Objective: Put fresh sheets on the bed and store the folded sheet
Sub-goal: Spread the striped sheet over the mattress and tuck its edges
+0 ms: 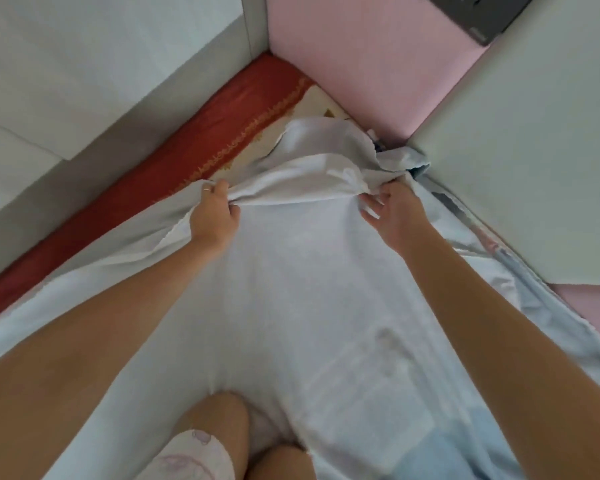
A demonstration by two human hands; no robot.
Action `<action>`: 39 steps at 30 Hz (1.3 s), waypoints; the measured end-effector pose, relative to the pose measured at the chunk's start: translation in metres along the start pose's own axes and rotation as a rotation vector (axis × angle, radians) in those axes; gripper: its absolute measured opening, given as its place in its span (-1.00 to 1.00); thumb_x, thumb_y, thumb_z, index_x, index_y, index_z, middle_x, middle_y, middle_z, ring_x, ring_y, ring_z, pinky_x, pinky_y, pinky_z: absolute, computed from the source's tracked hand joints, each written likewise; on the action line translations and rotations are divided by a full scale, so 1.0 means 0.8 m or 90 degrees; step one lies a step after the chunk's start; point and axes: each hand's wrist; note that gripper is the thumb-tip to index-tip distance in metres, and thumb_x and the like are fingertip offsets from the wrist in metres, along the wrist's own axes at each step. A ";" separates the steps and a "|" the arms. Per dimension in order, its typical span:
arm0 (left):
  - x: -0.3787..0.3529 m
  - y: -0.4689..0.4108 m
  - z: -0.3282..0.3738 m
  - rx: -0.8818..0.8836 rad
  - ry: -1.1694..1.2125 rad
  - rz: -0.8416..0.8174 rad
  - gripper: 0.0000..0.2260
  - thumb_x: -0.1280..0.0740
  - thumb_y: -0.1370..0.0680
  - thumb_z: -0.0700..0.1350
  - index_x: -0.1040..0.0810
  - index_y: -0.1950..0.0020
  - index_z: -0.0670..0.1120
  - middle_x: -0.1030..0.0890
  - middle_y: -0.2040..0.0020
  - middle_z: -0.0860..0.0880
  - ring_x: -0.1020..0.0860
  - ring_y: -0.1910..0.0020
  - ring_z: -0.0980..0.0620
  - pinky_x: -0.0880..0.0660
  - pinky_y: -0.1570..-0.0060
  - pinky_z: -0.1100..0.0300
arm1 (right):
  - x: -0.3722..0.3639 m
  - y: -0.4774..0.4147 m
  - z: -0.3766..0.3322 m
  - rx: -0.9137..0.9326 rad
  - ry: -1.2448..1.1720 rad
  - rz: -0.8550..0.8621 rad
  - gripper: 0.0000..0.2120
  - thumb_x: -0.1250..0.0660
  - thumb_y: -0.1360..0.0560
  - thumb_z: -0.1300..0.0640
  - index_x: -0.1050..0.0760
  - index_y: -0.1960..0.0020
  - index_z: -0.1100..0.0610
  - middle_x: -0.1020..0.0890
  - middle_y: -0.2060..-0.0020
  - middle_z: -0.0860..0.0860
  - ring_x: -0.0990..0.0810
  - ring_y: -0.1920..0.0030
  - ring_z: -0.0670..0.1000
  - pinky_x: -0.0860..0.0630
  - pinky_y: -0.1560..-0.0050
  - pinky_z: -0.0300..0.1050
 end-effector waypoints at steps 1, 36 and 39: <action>0.002 -0.008 -0.002 0.012 0.011 0.013 -0.74 -0.17 -0.55 -0.27 -0.38 -0.23 -0.25 -0.38 -0.22 -0.30 -0.50 0.04 -0.33 -0.42 0.07 -0.09 | -0.011 -0.006 -0.008 0.012 0.005 -0.009 -0.69 -0.02 -0.57 0.28 -0.39 -0.24 0.10 -0.56 -0.03 0.01 -0.59 0.02 -0.02 -0.45 -0.06 -0.06; 0.001 0.054 -0.053 -0.529 -0.042 0.030 -0.64 -0.51 -0.16 -0.42 -0.62 0.15 -0.10 -0.61 0.02 -0.10 -0.57 0.25 -0.03 -0.42 0.22 0.13 | -0.098 -0.021 -0.003 0.442 1.526 -0.401 -0.56 -0.33 -0.46 0.18 -0.30 -0.31 0.14 -0.48 -0.18 0.09 -0.58 -0.04 0.13 -0.50 -0.13 0.00; -0.006 0.072 -0.065 -0.478 -0.016 0.042 -0.68 -0.52 -0.20 -0.40 -0.63 0.12 -0.13 -0.63 0.06 -0.09 -0.59 0.26 -0.06 -0.46 0.25 0.13 | -0.086 -0.011 -0.018 0.480 1.563 -0.369 -0.62 -0.28 -0.53 0.12 -0.33 -0.33 0.11 -0.41 -0.23 0.10 -0.59 -0.05 0.11 -0.52 -0.14 -0.03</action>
Point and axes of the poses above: each hand's wrist, its own y-axis away from the middle knuckle, its own x-axis out of the back of the hand, z = x × y
